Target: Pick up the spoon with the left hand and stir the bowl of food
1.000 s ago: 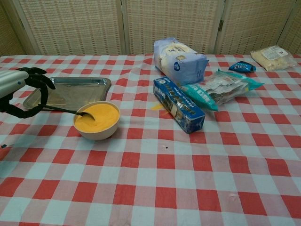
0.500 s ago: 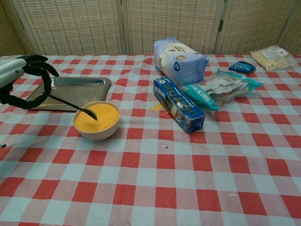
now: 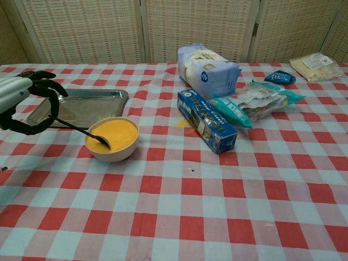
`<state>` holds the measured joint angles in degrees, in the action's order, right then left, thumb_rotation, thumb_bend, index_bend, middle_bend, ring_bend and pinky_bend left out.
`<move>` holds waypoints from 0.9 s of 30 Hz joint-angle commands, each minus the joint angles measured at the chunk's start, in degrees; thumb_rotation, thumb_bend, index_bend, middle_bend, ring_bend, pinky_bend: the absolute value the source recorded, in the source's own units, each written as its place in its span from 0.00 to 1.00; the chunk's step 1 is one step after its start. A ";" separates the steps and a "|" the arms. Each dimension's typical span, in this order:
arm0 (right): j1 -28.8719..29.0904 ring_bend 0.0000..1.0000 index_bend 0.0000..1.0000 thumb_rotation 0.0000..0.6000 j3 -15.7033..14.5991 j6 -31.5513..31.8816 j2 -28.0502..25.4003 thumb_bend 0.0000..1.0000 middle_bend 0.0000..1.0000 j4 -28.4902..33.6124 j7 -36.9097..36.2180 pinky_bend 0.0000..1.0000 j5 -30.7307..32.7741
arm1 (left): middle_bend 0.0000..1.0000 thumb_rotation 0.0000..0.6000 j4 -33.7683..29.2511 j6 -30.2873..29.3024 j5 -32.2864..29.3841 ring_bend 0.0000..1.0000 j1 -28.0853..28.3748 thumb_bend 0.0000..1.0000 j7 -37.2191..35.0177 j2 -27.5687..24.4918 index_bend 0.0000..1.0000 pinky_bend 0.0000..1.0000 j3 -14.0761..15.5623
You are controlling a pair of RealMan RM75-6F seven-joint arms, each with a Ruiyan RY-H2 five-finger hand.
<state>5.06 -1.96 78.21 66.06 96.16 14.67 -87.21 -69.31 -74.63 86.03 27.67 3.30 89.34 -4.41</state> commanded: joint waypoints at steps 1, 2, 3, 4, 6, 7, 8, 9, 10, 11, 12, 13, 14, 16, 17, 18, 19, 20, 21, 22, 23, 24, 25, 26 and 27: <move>0.02 0.00 0.00 1.00 0.09 -0.08 0.02 0.12 0.00 -0.04 0.03 0.00 0.20 | 0.23 1.00 1.85 0.16 -0.02 0.01 0.34 0.71 0.04 1.45 0.83 0.00 -0.33; 0.04 0.00 0.00 1.00 0.14 -0.14 0.04 0.12 0.00 -0.08 0.05 0.00 0.33 | 0.23 1.00 2.66 0.05 -0.07 0.01 0.51 0.71 0.03 2.10 0.83 0.00 -0.63; 0.07 0.00 0.00 1.00 0.16 -0.23 0.04 0.12 0.00 -0.09 0.05 0.00 0.42 | 0.23 1.00 3.32 -0.01 -0.24 0.01 0.61 0.71 -0.14 2.61 0.83 0.00 -0.93; 0.09 0.00 0.00 1.00 0.18 -0.33 0.02 0.12 0.00 -0.09 0.07 0.00 0.54 | 0.24 1.00 4.04 -0.01 -0.40 0.01 0.75 0.71 -0.30 3.12 0.83 0.00 -1.21; 0.15 0.00 0.00 1.00 0.30 -0.50 -0.08 0.12 0.00 -0.08 -0.09 0.00 0.86 | 0.24 1.00 5.76 -0.21 -0.68 0.01 1.09 0.71 -0.52 4.22 0.83 0.00 -1.91; 0.15 0.00 0.00 1.00 0.41 -0.48 -0.13 0.12 0.00 -0.09 -0.19 0.00 1.04 | 0.24 1.00 6.78 -0.20 -0.82 0.01 1.31 0.71 -0.53 4.81 0.83 0.00 -2.21; 0.15 0.00 0.00 1.00 0.49 -0.43 -0.16 0.12 0.00 -0.11 -0.23 0.00 1.14 | 0.24 1.00 7.52 -0.05 -1.05 0.01 1.48 0.71 -0.65 5.22 0.83 0.00 -2.46; 0.14 0.00 0.00 1.00 0.56 -0.40 -0.18 0.12 0.00 -0.14 -0.28 0.00 1.23 | 0.24 1.00 8.22 0.15 -1.33 0.01 1.62 0.71 -0.96 5.65 0.83 0.00 -2.72; 0.13 0.00 0.00 1.00 0.64 -0.35 -0.18 0.12 0.00 -0.20 -0.31 0.00 1.34 | 0.24 1.00 9.20 0.46 -1.66 0.01 1.86 0.71 -1.25 6.22 0.83 0.00 -3.01; 0.15 0.00 0.00 1.00 0.69 -0.38 -0.16 0.12 0.00 -0.25 -0.28 0.00 1.45 | 0.24 1.00 9.91 0.69 -1.81 0.01 2.08 0.71 -1.41 6.61 0.83 0.00 -3.20; 0.18 0.00 0.00 1.00 0.74 -0.48 -0.13 0.12 0.00 -0.30 -0.25 0.00 1.58 | 0.24 1.00 10.57 0.88 -1.94 0.01 2.30 0.71 -1.61 6.98 0.83 0.00 -3.38; 0.25 0.00 0.00 1.00 0.79 -0.67 -0.08 0.12 0.00 -0.37 -0.21 0.00 1.80 | 0.24 1.00 11.26 1.02 -2.07 0.01 2.53 0.71 -1.93 7.41 0.83 0.00 -3.59; 0.30 0.00 0.00 1.00 0.82 -0.80 -0.04 0.12 0.00 -0.41 -0.15 0.00 1.95 | 0.24 1.00 11.76 1.13 -2.20 0.01 2.74 0.71 -2.25 7.73 0.83 0.00 -3.83; 0.41 0.00 0.00 1.00 0.91 -1.11 0.04 0.12 0.00 -0.52 -0.01 0.00 2.32 | 0.24 1.00 12.60 1.00 -2.36 0.01 3.07 0.72 -2.99 8.29 0.82 0.00 -4.29; 0.45 0.00 0.00 1.00 0.95 -1.23 0.06 0.12 0.00 -0.54 0.05 0.00 2.48 | 0.24 1.00 12.79 0.86 -2.41 0.01 3.18 0.72 -3.31 8.42 0.83 0.00 -4.48; 0.48 0.00 0.00 1.00 0.98 -1.32 0.07 0.12 0.00 -0.56 0.09 0.00 2.62 | 0.24 1.00 12.82 0.73 -2.44 0.01 3.24 0.72 -3.66 8.46 0.83 0.00 -4.64; 0.51 0.00 0.00 1.00 1.01 -1.39 0.07 0.12 0.00 -0.56 0.12 0.00 2.73 | 0.24 1.00 12.69 0.61 -2.44 0.01 3.27 0.72 -4.06 8.32 0.83 0.00 -4.73; 0.51 0.00 0.00 1.00 1.01 -1.38 0.05 0.12 0.00 -0.55 0.10 0.00 2.75 | 0.24 1.00 12.43 0.51 -2.45 0.01 3.22 0.72 -4.35 8.08 0.83 0.00 -4.77; 0.48 0.00 0.00 1.00 1.00 -1.33 0.02 0.12 0.00 -0.54 0.07 0.00 2.72 | 0.24 1.00 12.04 0.38 -2.48 0.01 3.08 0.72 -4.68 7.76 0.83 0.00 -4.77; 0.45 0.00 0.00 1.00 0.97 -1.23 -0.02 0.12 0.00 -0.54 0.00 0.00 2.64 | 0.24 1.00 11.53 0.27 -2.46 0.01 2.88 0.72 -5.09 7.36 0.82 0.00 -4.65; 0.40 0.00 0.00 1.00 0.93 -1.10 -0.08 0.12 0.00 -0.48 -0.08 0.00 2.51 | 0.24 1.00 10.73 0.08 -2.39 0.01 2.50 0.72 -5.56 6.73 0.83 0.00 -4.40; 0.36 0.00 0.00 1.00 0.90 -1.00 -0.14 0.12 0.00 -0.43 -0.14 0.00 2.43 | 0.24 1.00 10.14 -0.15 -2.29 0.01 2.17 0.72 -5.71 6.26 0.82 0.00 -4.16; 0.31 0.00 0.00 1.00 0.83 -0.91 -0.19 0.12 0.00 -0.38 -0.20 0.00 2.29 | 0.24 1.00 9.42 -0.49 -2.14 0.01 1.72 0.72 -5.69 5.69 0.82 0.00 -3.79; 0.29 0.00 0.00 1.00 0.76 -0.87 -0.22 0.12 0.00 -0.34 -0.22 0.00 2.16 | 0.24 1.00 8.87 -0.78 -1.99 0.01 1.38 0.72 -5.57 5.29 0.83 0.00 -3.50; 0.28 0.00 0.00 1.00 0.68 -0.84 -0.24 0.12 0.00 -0.28 -0.23 0.00 2.01 | 0.24 1.00 8.31 -1.09 -1.88 0.01 1.05 0.72 -5.34 4.94 0.83 0.00 -3.26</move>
<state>5.35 -1.24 77.35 65.84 95.84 14.46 -85.16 -60.32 -75.24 83.92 29.26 -2.12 94.79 -8.11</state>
